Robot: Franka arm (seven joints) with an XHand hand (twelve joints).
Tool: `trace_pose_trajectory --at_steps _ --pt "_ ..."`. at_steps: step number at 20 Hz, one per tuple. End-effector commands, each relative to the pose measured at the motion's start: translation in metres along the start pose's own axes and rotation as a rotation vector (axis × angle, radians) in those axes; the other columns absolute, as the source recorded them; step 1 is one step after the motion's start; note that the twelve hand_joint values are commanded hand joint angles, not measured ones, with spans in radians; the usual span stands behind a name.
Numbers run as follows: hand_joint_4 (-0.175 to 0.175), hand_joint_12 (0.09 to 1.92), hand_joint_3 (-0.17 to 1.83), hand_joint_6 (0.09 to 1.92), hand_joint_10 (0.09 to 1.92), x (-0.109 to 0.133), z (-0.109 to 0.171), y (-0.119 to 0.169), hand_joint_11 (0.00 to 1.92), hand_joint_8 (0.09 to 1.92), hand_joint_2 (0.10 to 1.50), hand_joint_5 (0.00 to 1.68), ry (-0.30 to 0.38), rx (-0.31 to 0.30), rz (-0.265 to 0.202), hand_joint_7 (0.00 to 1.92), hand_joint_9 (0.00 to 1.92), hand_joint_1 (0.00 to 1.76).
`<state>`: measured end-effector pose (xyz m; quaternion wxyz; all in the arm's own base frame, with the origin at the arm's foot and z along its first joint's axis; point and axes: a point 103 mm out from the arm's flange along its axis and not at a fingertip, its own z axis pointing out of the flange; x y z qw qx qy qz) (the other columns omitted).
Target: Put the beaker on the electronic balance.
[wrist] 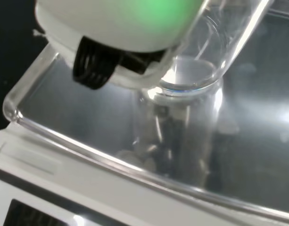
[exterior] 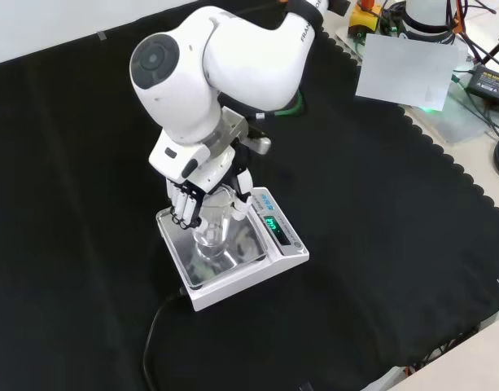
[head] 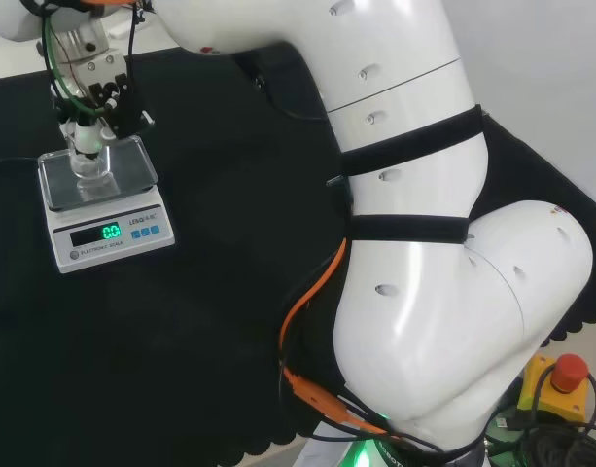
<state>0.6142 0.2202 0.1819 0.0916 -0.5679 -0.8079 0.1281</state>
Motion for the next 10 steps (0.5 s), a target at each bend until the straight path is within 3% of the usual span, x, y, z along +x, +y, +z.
trace_pose_trajectory --at_steps 1,6,10 --pt "-0.121 1.07 0.81 1.13 0.81 0.011 0.0083 -0.003 1.03 1.03 0.5 0.85 -0.012 0.002 -0.014 0.82 1.05 1.27" --pt "-0.093 1.12 0.86 1.16 0.76 0.0162 0.0097 -0.0036 0.97 0.97 0.45 0.8 -0.021 0.001 -0.024 0.8 1.03 1.27" --pt "-0.061 1.2 0.84 1.17 0.74 0.0193 0.0106 -0.0058 0.82 0.93 0.43 0.63 -0.051 -0.023 -0.032 0.72 0.95 1.24"
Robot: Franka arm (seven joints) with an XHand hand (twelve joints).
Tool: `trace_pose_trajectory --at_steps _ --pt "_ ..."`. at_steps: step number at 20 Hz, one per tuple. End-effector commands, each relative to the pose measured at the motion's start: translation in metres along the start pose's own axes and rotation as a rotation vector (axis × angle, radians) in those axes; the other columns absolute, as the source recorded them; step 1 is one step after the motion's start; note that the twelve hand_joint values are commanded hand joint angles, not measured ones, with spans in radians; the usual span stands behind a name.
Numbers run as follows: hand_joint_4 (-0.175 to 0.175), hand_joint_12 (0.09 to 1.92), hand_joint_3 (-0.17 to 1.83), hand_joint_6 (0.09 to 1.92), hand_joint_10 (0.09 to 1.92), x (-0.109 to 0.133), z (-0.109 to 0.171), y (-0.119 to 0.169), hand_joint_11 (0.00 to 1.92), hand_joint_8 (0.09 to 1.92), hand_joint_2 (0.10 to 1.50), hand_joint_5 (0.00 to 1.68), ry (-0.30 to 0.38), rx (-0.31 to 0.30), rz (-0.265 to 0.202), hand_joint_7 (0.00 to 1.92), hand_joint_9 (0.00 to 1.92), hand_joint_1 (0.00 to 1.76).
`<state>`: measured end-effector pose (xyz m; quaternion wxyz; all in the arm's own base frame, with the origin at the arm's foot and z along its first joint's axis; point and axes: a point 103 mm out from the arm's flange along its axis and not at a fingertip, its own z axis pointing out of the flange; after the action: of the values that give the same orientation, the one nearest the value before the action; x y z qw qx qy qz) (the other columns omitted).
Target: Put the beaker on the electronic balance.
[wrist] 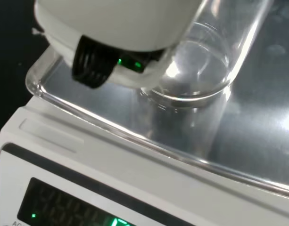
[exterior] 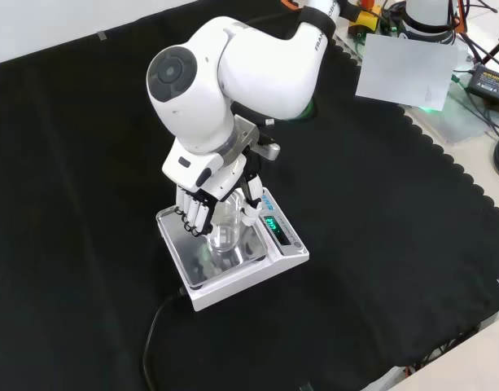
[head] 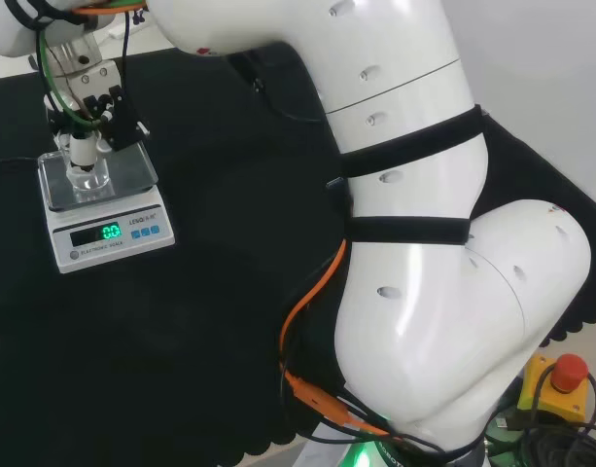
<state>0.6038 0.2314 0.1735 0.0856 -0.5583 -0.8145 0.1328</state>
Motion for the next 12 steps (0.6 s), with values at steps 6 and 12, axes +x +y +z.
trace_pose_trajectory --at_steps 6,12 --pt "-0.026 1.45 0.67 0.67 0.89 0.004 -0.005 -0.007 0.2 0.9 0.42 0.25 -0.049 -0.055 -0.008 0.34 0.44 1.11" --pt "0.015 1.16 0.39 0.09 0.78 0.002 -0.011 -0.016 0.0 0.56 0.48 0.03 -0.042 -0.077 -0.012 0.02 0.03 0.91"
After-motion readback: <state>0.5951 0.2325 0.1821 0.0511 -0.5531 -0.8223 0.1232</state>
